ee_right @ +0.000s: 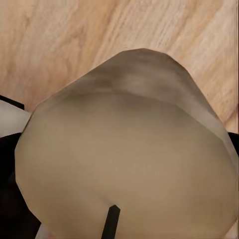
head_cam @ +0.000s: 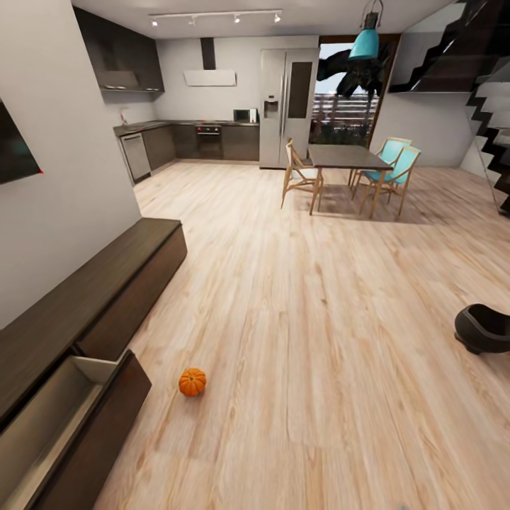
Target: Place each of the two pumpkins and all three candles from the living room inside a cabinet in the living room (use any cabinet), then make sure every cabinet is closed, and position the cauldron so it is next to a table in the living room.
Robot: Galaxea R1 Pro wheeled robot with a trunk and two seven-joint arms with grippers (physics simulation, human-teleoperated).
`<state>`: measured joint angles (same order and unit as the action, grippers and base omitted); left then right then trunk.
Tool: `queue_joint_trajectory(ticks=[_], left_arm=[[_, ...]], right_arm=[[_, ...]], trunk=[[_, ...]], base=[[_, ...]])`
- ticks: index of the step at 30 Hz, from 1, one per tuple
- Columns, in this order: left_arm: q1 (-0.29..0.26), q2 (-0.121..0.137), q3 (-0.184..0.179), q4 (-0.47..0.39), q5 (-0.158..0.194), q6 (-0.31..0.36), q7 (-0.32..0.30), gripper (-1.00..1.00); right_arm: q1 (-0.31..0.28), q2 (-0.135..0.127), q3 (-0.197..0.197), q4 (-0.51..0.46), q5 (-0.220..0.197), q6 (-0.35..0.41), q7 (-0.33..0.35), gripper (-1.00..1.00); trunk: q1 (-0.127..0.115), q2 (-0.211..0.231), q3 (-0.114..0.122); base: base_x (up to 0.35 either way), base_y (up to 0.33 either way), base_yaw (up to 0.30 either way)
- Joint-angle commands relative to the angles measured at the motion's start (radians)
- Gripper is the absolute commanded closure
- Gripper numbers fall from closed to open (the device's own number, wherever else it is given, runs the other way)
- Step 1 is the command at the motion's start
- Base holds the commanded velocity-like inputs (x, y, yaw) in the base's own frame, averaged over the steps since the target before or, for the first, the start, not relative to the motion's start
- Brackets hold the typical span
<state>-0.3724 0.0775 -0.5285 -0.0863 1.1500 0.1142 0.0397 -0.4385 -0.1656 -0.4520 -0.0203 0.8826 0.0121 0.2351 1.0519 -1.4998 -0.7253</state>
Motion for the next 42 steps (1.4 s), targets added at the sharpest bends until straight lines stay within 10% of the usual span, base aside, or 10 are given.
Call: queue_joint_trajectory(ticks=[1,17,42], left_arm=[[0.000,0.001,-0.007,-0.003,0.007,0.004,0.005,1.00],[0.000,0.000,-0.007,-0.003,0.006,0.000,0.004,1.00],[0.000,0.001,-0.008,-0.004,0.007,-0.004,0.003,1.00]], right_arm=[[0.000,0.000,-0.008,-0.001,0.007,0.001,0.004,1.00],[0.001,0.000,-0.008,-0.002,0.006,-0.003,0.004,1.00],[0.003,0.001,-0.008,-0.001,0.006,-0.003,0.003,1.00]], trunk=[[0.001,0.000,-0.001],[0.001,0.000,-0.001],[0.001,0.000,-0.011]], base=[[0.337,0.000,0.000],[0.333,-0.020,0.061],[0.015,-0.085,0.288]])
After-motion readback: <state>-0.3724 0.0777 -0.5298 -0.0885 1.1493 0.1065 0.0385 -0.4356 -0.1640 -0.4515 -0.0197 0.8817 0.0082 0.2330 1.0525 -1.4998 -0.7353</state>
